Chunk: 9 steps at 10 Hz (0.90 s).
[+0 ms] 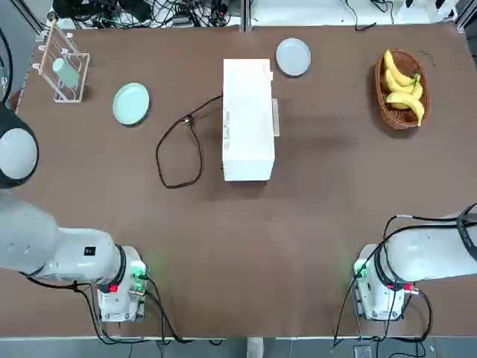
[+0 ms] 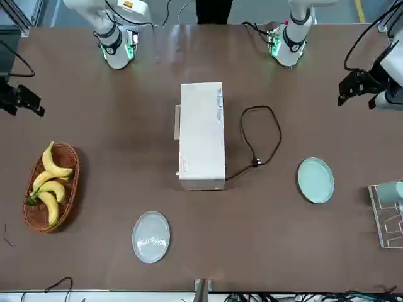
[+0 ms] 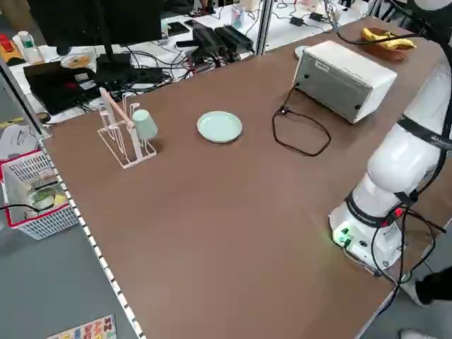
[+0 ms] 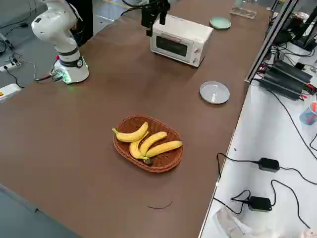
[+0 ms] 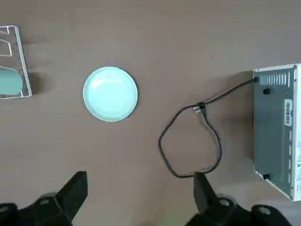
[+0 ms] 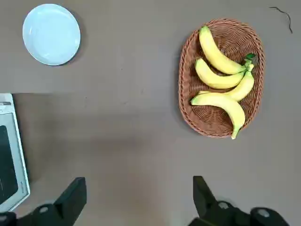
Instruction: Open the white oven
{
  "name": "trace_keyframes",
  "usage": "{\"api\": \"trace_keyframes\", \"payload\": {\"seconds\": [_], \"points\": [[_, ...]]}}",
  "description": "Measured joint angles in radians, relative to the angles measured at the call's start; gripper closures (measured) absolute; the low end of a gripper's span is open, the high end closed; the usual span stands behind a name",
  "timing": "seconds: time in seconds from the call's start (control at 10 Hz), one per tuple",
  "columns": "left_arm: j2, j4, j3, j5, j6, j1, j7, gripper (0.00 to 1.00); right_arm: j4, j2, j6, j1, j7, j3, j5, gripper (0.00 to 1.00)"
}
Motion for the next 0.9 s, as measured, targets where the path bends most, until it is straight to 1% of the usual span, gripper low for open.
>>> {"api": "trace_keyframes", "payload": {"seconds": [0.3, 0.5, 0.6, 0.8, 0.9], "points": [[0.000, 0.000, 0.000, 0.000, 0.000, 0.000, 0.000, 0.00, -0.001, 0.000, -0.003, 0.000, 0.000, 0.000, 0.000, 0.00], [0.000, -0.001, -0.002, -0.003, 0.000, 0.000, -0.001, 0.00, -0.004, 0.000, -0.007, 0.000, 0.000, 0.000, 0.000, 0.03], [0.001, -0.001, -0.007, -0.027, 0.001, -0.003, -0.022, 0.00, -0.006, 0.001, -0.009, 0.000, 0.000, 0.000, 0.000, 0.14], [0.007, -0.004, -0.027, -0.072, 0.011, -0.023, -0.111, 0.00, -0.013, 0.001, -0.012, 0.001, 0.000, 0.003, 0.000, 0.17], [0.015, -0.008, -0.055, -0.073, 0.025, -0.037, -0.175, 0.02, -0.020, 0.002, -0.015, 0.001, 0.000, 0.005, 0.000, 0.23]]}}
